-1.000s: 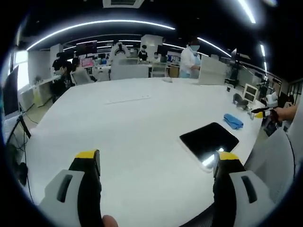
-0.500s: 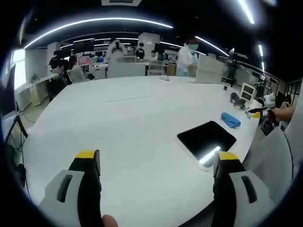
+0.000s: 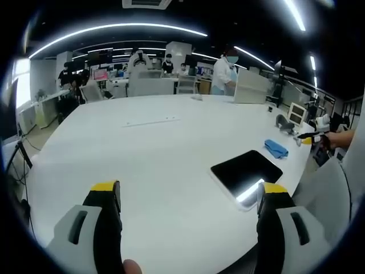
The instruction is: Wipe the mirror surface with the cleaning cloth until all visible marks leave the cleaned area.
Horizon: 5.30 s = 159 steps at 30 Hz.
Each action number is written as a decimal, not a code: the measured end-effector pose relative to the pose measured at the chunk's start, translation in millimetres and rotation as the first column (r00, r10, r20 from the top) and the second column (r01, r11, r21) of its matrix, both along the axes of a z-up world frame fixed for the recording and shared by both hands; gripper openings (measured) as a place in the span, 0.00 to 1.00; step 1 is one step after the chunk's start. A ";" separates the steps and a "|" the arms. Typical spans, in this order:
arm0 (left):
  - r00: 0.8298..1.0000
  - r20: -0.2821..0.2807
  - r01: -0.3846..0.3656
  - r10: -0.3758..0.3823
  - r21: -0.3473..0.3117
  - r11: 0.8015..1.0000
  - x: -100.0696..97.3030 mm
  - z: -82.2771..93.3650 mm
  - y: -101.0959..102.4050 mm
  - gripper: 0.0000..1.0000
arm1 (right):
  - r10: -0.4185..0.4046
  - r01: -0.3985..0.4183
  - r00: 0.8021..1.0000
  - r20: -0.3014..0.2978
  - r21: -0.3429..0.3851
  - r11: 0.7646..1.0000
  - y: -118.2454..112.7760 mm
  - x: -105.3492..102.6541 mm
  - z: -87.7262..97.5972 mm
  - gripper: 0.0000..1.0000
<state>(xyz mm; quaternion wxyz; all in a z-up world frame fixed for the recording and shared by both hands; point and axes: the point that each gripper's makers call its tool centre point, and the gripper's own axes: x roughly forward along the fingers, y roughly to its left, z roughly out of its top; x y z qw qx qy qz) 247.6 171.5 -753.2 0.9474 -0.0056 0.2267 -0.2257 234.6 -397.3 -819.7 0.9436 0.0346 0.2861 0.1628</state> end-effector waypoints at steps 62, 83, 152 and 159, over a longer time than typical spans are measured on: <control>0.998 0.037 -0.042 0.043 -0.031 0.999 1.4 8.2 1.5 0.99 | 0.001 -0.002 1.000 -0.007 -0.021 1.000 2.0 -3.7 -1.5 0.98; 0.998 0.049 -0.031 0.032 -0.023 0.999 2.0 13.0 -5.9 0.99 | -0.007 0.006 1.000 -0.023 -0.010 1.000 -7.6 -1.8 -6.4 0.98; 0.999 0.028 -0.044 0.044 -0.028 0.999 -2.5 4.7 -4.0 0.99 | -0.018 0.018 0.999 -0.048 0.004 1.000 -1.9 -5.2 -11.7 0.98; 0.998 0.039 -0.053 0.054 -0.027 0.998 -0.7 11.2 0.8 0.99 | -0.013 0.013 0.999 -0.032 -0.005 1.000 -3.0 -5.6 -9.8 0.98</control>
